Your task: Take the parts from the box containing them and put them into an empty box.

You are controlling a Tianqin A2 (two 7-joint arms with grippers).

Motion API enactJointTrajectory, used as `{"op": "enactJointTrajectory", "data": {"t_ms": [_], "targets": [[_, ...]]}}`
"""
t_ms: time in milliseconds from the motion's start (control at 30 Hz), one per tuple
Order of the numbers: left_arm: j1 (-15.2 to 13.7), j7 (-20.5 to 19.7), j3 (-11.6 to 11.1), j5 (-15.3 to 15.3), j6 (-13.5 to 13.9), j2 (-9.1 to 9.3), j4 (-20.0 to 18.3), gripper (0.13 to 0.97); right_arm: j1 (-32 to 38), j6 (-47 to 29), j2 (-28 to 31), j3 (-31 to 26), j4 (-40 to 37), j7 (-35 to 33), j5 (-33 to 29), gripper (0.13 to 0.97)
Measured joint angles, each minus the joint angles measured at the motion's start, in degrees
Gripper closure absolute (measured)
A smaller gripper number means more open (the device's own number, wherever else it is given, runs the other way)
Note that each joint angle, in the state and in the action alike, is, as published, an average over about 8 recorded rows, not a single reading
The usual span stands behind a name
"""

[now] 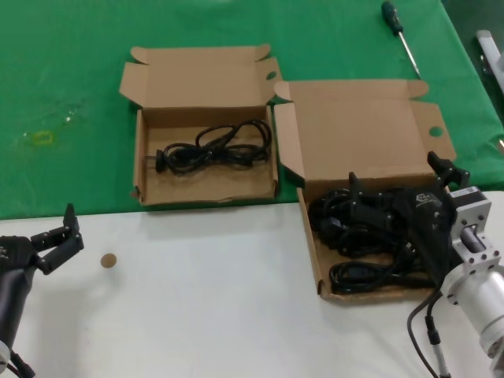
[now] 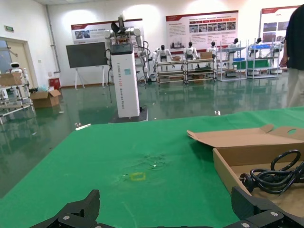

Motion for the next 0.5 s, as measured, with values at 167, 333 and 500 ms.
{"op": "enactJointTrajectory", "data": {"t_ms": [167, 333, 500], "targets": [[0.00, 0.00, 0.00, 0.00, 0.00, 0.00, 0.00, 0.132, 0.00, 0.00, 0.00, 0.00, 0.00, 0.00, 0.00, 0.129], [0.00, 0.00, 0.00, 0.00, 0.00, 0.00, 0.00, 0.132, 0.00, 0.00, 0.00, 0.00, 0.00, 0.00, 0.00, 0.129], [0.00, 0.00, 0.00, 0.00, 0.00, 0.00, 0.00, 0.132, 0.00, 0.00, 0.00, 0.00, 0.00, 0.00, 0.00, 0.129]]}}
